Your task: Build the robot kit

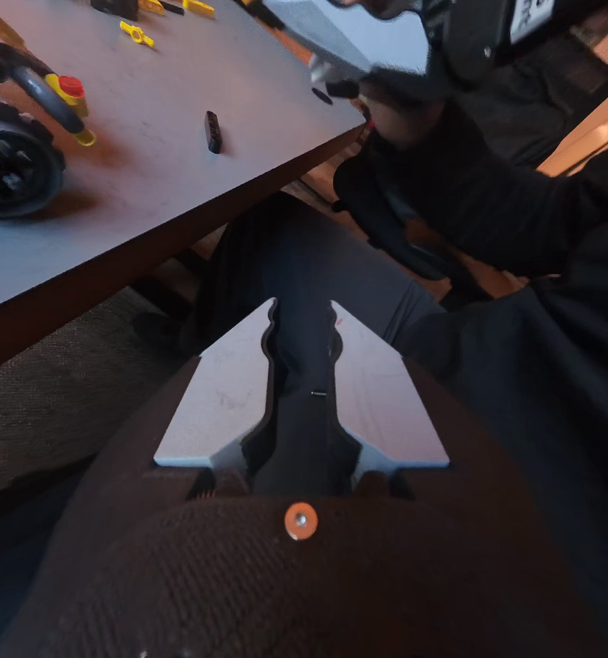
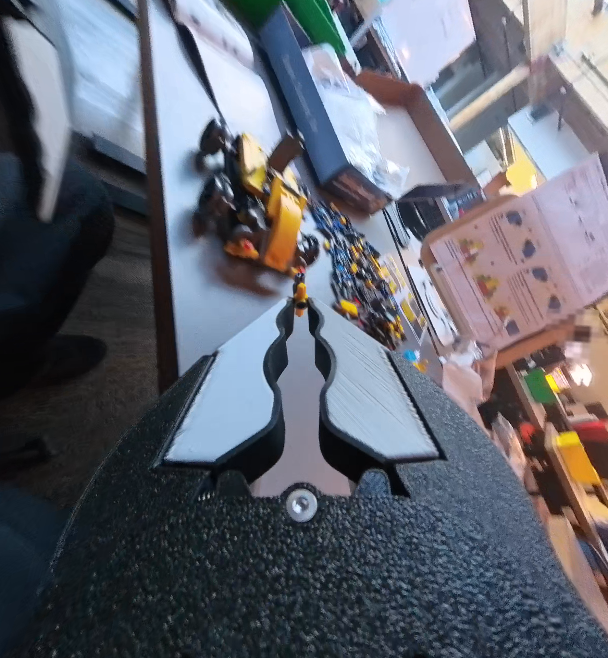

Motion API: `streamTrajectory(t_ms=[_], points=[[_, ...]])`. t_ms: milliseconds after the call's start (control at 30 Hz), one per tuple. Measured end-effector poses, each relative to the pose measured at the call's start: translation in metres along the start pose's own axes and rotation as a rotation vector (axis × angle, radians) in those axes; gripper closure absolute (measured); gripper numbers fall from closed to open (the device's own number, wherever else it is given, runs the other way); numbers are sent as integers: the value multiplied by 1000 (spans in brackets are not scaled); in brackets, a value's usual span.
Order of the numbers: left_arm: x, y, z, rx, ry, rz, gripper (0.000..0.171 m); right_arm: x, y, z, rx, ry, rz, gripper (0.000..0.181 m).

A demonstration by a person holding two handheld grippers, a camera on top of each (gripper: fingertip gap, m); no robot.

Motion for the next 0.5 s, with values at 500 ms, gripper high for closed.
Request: streamTrajectory(t_ms=[500], points=[[-6,3,11,122,64,-38,153,-33,-27,114,406,-7,124,175]])
Point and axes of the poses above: each gripper's, where its closed fingertips meet, y out along the fingers, z out of its underside, x = y × z across the jaws, the point moved 4 cm from there along -y, back along the fingers, and after that the axes turned 4 degrees about y, right-handed, at the moved point
